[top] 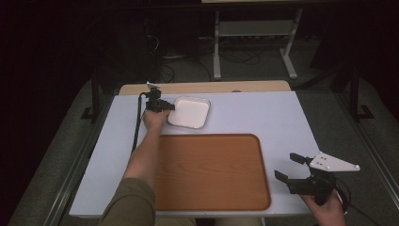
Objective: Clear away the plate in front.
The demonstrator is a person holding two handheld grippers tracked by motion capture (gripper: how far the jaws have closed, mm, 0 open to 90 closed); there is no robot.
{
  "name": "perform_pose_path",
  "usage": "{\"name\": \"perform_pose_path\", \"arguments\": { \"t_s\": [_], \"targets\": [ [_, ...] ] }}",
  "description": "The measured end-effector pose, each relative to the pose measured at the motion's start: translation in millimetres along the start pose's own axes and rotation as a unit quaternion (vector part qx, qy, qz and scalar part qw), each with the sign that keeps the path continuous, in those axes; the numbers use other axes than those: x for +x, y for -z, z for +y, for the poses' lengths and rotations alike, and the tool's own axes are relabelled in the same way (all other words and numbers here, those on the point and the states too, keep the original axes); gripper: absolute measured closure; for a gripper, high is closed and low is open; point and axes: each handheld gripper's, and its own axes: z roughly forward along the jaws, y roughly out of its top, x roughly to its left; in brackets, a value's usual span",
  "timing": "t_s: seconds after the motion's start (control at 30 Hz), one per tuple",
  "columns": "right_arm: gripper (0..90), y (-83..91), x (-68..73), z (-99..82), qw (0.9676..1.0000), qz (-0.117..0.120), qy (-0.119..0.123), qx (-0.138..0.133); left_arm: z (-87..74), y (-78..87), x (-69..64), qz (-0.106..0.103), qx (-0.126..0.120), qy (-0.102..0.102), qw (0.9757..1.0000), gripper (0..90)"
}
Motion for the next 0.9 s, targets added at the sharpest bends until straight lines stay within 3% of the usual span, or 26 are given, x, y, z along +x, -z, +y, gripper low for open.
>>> {"name": "perform_pose_path", "arguments": {
  "t_s": [0.43,0.9],
  "targets": [
    [13.0,-0.5,-0.3,-0.6,1.0000,0.003,-0.003,-0.002,5.8,27.7,-8.4,-0.022,-0.038,0.000,0.9990,89.0],
    [13.1,0.8,2.4,1.8,0.9999,0.006,0.001,-0.013,-0.6,60.2,-7.4,-0.038,-0.066,-0.003,0.9971,89.0]
  ]
}}
